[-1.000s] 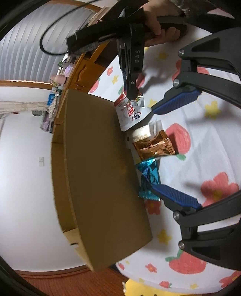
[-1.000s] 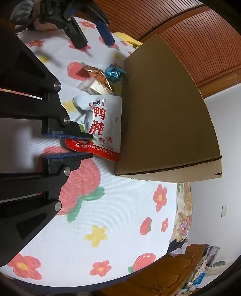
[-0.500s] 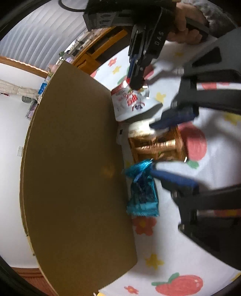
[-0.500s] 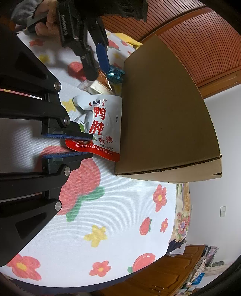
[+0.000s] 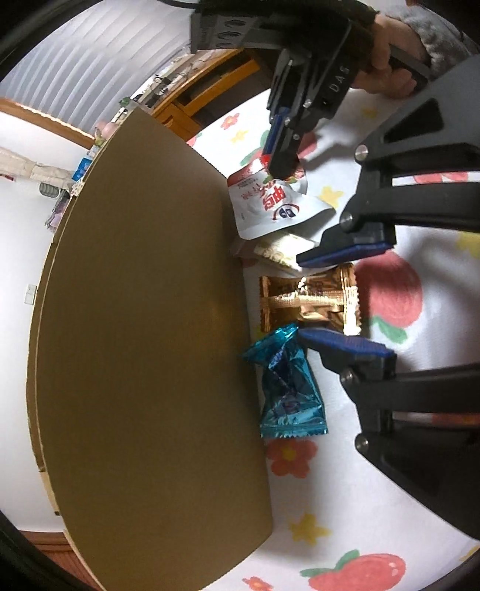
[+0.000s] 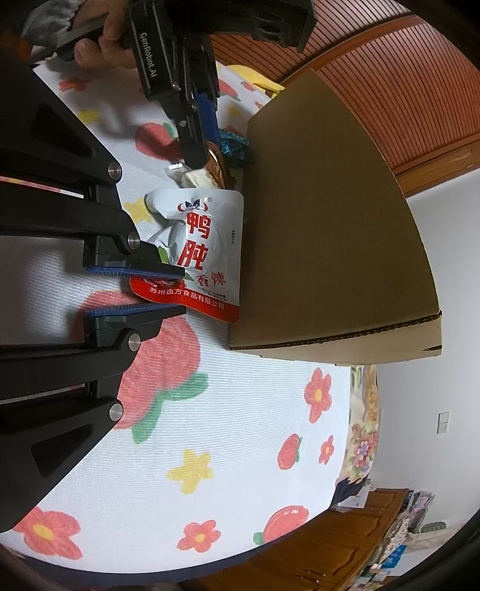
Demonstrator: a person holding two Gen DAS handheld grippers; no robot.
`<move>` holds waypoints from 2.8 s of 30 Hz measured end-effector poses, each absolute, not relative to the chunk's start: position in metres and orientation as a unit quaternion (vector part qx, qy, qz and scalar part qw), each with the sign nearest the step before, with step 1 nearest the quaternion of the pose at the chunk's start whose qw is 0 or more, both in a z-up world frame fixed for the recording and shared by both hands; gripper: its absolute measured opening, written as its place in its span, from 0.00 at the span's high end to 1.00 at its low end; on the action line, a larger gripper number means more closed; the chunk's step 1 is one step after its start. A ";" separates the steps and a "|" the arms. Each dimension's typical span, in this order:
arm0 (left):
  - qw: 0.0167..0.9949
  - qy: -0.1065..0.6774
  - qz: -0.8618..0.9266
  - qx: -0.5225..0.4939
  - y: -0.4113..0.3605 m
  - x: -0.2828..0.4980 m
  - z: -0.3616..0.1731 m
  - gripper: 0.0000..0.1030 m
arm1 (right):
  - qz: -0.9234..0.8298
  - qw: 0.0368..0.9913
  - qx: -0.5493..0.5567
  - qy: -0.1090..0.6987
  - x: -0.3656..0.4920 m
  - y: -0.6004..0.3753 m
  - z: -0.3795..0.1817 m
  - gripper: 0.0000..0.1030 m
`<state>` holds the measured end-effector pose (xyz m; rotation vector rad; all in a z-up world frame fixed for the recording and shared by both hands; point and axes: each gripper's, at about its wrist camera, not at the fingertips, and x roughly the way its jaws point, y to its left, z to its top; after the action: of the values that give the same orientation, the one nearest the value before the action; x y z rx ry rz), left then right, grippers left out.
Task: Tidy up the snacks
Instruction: 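Close right gripper on the duck-neck pouch while left gripper grasps gold-wrapped snack, then lift both held snacks up over the cardboard box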
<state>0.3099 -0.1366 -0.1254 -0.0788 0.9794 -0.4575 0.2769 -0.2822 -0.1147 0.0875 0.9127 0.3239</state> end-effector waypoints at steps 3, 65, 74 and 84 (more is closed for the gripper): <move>0.855 0.467 -0.219 -0.044 -0.134 0.313 -0.127 0.66 | 0.156 0.884 0.043 0.439 0.277 -0.282 -0.115 0.91; 0.925 0.309 -0.214 0.055 -0.085 0.206 -0.031 0.88 | 0.162 0.928 -0.006 0.337 0.203 -0.286 -0.009 1.00; 0.939 0.278 -0.196 0.052 -0.067 0.223 -0.005 0.88 | 0.174 0.938 -0.029 0.300 0.206 -0.274 0.028 1.00; 0.946 0.259 -0.189 0.053 -0.060 0.259 0.012 0.88 | 0.188 0.942 -0.049 0.274 0.233 -0.250 0.054 1.00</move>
<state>0.2591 -0.0598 0.0123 0.1080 0.5269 -0.3849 0.2332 -0.2497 0.0540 -0.1001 0.5583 0.3827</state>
